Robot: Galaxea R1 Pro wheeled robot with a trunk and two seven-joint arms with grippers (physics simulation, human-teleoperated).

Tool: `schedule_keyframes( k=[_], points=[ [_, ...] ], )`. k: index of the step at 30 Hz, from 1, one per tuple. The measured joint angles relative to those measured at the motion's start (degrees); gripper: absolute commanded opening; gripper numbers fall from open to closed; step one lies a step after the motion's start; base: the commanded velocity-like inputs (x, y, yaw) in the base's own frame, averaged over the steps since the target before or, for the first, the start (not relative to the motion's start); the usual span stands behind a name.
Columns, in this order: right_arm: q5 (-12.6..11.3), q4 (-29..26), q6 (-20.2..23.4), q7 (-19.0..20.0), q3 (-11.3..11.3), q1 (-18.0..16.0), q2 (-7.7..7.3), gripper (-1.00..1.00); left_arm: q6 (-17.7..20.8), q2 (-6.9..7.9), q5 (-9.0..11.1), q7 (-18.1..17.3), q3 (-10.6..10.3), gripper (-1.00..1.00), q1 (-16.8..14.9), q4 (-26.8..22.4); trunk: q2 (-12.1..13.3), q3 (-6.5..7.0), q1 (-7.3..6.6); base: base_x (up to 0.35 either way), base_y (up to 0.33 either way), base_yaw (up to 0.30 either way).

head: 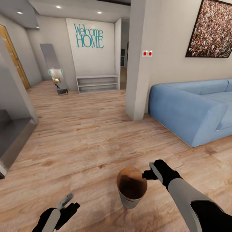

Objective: Put the three can of soda from the living room inside the tash can in the kitchen.

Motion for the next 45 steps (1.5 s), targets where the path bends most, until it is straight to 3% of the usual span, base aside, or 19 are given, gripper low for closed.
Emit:
schedule_keyframes(
  k=[15,25,38,39,43,45],
  points=[
    [-0.4,0.0,0.0,0.0,-0.2,0.0,0.9,1.0,0.0,0.27,0.0,-0.1,0.1,1.0,0.0,0.5,-0.2,-3.32,0.39,0.0,0.0,0.0],
    [-1.8,0.0,0.0,0.1,-0.3,0.0,0.68,1.0,0.0,0.35,-0.1,0.0,0.1,1.0,0.0,0.5,-0.3,-5.54,0.64,0.0,0.0,0.0],
    [-1.9,0.0,0.0,0.1,-0.3,0.0,0.78,1.0,0.0,0.38,-0.1,-0.1,0.1,1.0,0.0,0.5,-0.5,-8.42,0.98,0.0,0.0,0.0],
    [-1.9,0.0,0.0,0.1,-0.3,0.0,0.79,-1.0,0.0,0.4,-0.1,-0.1,0.1,1.0,0.0,0.5,-0.5,-8.64,1.01,0.0,0.0,0.0],
    [-2.5,0.0,0.0,0.3,-0.3,0.0,0.82,-1.0,-0.1,0.56,-0.2,-0.7,-0.2,1.0,0.0,0.4,-0.5,-8.65,1.0,0.0,0.0,0.0],
    [-1.7,-0.1,0.0,0.4,-0.5,-0.1,0.8,-1.0,-0.1,0.59,-0.4,-1.5,-0.3,1.0,0.0,0.4,-0.5,-8.64,0.99,0.0,0.0,0.0]
  ],
)
